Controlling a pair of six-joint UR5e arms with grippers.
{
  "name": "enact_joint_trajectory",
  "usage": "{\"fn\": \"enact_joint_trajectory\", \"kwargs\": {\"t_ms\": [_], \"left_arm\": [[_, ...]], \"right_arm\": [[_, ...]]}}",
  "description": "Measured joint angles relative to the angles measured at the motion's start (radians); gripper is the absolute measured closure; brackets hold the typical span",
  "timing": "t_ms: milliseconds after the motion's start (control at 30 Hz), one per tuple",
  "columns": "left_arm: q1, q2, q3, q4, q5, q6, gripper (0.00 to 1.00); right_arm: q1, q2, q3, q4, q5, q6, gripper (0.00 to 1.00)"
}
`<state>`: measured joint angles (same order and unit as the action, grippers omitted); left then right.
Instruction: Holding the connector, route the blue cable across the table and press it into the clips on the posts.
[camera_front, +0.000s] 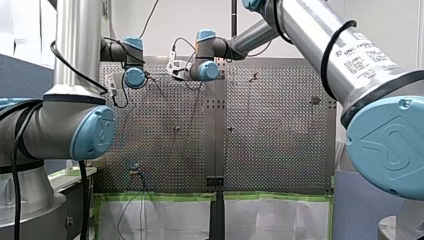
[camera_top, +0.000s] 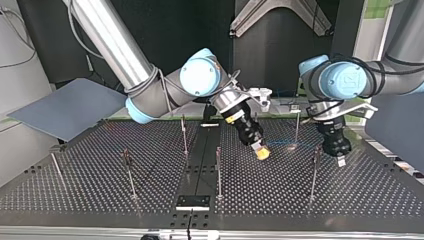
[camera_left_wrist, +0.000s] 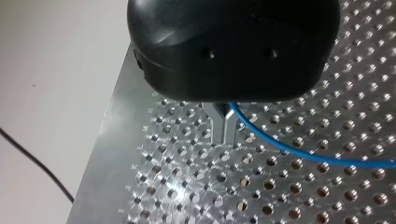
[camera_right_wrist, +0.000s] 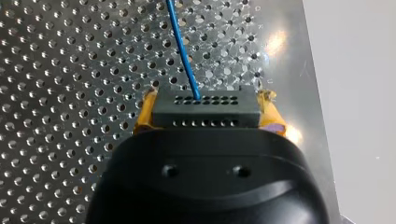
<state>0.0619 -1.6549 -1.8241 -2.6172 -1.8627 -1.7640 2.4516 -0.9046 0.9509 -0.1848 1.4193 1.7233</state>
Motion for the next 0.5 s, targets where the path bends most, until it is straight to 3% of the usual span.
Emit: {"fn": "enact_joint_trajectory", "kwargs": {"t_ms": [133,500], "left_arm": [[0.027,-0.026,0.008,0.028,0.038,-0.018,1.0],[0.044,-0.056,0.037,0.078,0.109,-0.058,1.0]], "right_arm": [[-0.008,0.0,0.0,-0.003,0.0,-0.001,1.0],[-0.03,0.002,-0.001,-0.005,-0.004,-0.004,1.0]]}}
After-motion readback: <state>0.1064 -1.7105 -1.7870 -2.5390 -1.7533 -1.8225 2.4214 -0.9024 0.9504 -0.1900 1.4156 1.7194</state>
